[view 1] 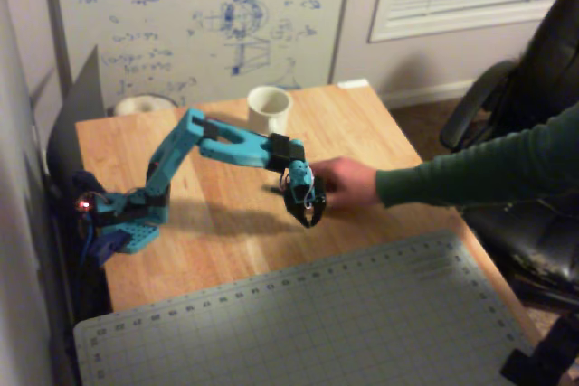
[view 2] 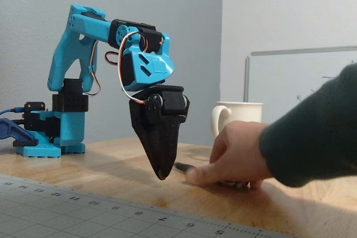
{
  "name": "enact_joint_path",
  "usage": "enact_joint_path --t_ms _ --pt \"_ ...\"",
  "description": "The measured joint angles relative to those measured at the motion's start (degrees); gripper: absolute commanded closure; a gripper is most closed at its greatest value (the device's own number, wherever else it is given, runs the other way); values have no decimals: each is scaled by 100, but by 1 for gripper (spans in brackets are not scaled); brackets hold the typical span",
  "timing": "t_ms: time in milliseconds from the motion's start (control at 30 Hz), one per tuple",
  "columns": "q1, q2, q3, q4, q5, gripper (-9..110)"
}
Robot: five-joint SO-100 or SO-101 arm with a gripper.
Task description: Touch the pen.
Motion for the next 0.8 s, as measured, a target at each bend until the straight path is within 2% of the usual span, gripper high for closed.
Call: enact_joint_path --t_ms 67,133,233,400,667,800 --pt "-9 44 290 -26 0 101" --pt "-220 580 1336 457 18 101" --pt "-501 2276 3656 1195 9 101" --pt "-545 5590 7726 1503 18 101" --pt "-536 11892 9659 1477 0 101" --pt "-536 12674 9914 1512 0 101"
